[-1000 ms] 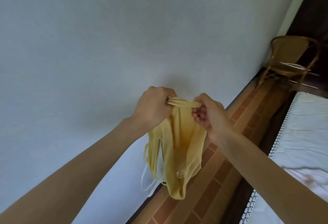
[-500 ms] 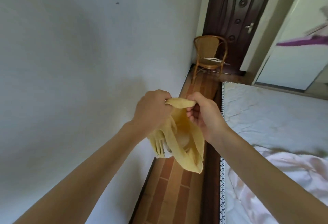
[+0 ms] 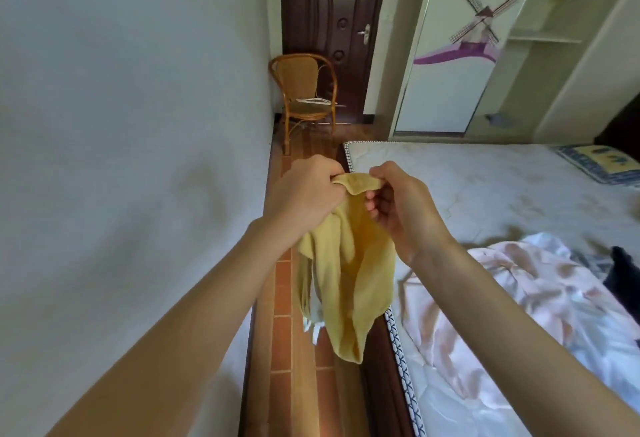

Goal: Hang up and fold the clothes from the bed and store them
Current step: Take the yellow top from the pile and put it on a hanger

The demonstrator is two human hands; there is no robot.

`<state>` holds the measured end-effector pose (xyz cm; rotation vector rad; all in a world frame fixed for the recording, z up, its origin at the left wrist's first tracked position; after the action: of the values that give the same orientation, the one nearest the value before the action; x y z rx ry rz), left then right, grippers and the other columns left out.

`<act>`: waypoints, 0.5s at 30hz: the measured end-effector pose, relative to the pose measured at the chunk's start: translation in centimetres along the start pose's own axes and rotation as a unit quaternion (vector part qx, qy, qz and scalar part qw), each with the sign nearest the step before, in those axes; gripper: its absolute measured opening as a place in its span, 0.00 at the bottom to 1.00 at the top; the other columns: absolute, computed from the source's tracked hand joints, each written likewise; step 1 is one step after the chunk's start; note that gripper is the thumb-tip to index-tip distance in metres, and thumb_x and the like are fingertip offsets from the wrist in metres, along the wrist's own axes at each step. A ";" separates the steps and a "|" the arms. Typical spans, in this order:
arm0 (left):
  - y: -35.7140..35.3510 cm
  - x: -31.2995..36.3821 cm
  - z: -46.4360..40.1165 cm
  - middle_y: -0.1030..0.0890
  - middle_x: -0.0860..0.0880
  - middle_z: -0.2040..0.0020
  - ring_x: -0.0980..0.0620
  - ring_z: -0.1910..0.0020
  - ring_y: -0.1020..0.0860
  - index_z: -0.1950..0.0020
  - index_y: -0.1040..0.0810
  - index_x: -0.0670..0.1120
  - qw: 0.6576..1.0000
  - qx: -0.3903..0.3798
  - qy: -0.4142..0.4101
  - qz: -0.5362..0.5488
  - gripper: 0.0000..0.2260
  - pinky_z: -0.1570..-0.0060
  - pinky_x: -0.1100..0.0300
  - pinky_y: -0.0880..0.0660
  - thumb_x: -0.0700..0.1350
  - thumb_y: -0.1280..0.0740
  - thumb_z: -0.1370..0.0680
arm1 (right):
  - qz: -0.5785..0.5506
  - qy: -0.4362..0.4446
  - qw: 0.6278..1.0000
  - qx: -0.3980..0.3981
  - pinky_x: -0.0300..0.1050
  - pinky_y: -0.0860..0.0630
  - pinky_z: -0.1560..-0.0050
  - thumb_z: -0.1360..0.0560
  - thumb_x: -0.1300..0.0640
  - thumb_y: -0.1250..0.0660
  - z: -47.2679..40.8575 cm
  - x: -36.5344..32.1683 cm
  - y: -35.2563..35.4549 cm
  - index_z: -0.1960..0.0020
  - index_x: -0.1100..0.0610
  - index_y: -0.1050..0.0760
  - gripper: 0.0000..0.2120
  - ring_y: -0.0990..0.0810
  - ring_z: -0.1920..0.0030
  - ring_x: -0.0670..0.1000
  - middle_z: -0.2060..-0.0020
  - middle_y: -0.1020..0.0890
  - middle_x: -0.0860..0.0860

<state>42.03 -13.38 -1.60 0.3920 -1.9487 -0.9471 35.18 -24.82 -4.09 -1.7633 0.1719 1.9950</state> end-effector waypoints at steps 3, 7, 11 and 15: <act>-0.8 -0.8 -2.6 0.21 0.48 0.68 0.48 0.65 0.23 0.64 0.19 0.45 1.000 -0.004 -0.018 0.012 0.12 0.64 0.49 0.26 0.47 0.36 0.23 | -0.003 -0.006 1.000 0.023 0.38 0.30 0.70 0.23 0.57 0.36 -2.2 0.2 1.0 0.63 0.57 0.26 0.11 0.28 0.73 0.47 0.73 0.25 0.50; -2.1 -2.0 -6.5 0.24 0.47 0.69 0.46 0.66 0.24 0.66 0.22 0.44 0.999 -0.003 -0.032 0.005 0.13 0.67 0.54 0.33 0.47 0.35 0.23 | -0.013 -0.020 0.999 0.031 0.38 0.30 0.69 0.22 0.57 0.36 -6.2 0.7 2.0 0.62 0.58 0.25 0.11 0.28 0.73 0.47 0.73 0.25 0.50; -4.0 -2.9 -11.3 0.24 0.44 0.69 0.45 0.67 0.26 0.67 0.24 0.43 0.999 -0.016 -0.049 -0.006 0.14 0.67 0.56 0.37 0.46 0.35 0.22 | -0.016 -0.031 0.999 0.036 0.38 0.31 0.69 0.21 0.56 0.36 -11.4 0.3 2.7 0.62 0.58 0.26 0.11 0.28 0.73 0.47 0.73 0.25 0.50; -6.0 -4.3 -17.4 0.24 0.42 0.69 0.42 0.65 0.25 0.66 0.23 0.40 0.998 -0.028 -0.049 0.002 0.14 0.67 0.53 0.35 0.45 0.35 0.23 | -0.001 -0.017 0.999 0.038 0.38 0.30 0.68 0.20 0.55 0.36 -17.3 -1.1 3.5 0.62 0.58 0.25 0.12 0.27 0.72 0.47 0.72 0.24 0.50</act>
<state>58.33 -22.73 -3.49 0.3143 -2.0050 -1.0316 49.40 -35.01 -6.66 -1.6801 0.2309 1.9901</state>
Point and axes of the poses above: each hand's wrist, its own z-axis away from the middle knuckle, its own y-axis out of the back of the hand, x = y × z, the point moved 7 cm from there along -z, towards the middle knuckle
